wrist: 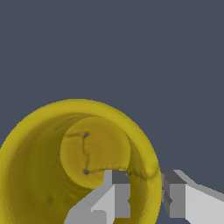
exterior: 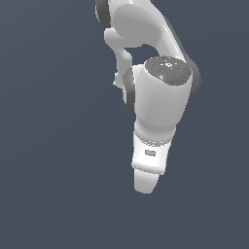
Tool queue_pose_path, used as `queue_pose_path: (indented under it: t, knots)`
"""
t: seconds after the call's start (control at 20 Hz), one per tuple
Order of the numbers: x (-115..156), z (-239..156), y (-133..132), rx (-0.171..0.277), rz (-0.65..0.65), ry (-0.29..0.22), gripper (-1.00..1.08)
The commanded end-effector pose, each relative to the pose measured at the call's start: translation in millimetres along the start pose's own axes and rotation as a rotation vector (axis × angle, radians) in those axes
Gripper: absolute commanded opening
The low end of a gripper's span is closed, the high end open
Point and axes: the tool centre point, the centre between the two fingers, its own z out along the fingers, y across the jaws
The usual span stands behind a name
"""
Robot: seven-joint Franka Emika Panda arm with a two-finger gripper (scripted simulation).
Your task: Pick up the object and move it to a goal position.
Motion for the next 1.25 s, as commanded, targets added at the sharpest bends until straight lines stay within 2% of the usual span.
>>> queue_pose_path:
  t: [0.0, 0.3, 0.6, 0.85, 1.2]
  knots:
    - [8.2, -47.4, 8.2, -0.065, -0.031, -0.004, -1.0]
    - [25.4, -139.0, 13.5, -0.187, -0.096, -0.014, -1.0]
    - [37.7, -197.3, 10.0, -0.265, -0.138, -0.02, -1.0]
    - [42.7, -219.8, 7.2, -0.296, -0.155, -0.022, -1.0]
    - [42.8, -216.9, 7.2, -0.292, -0.154, -0.021, -1.0]
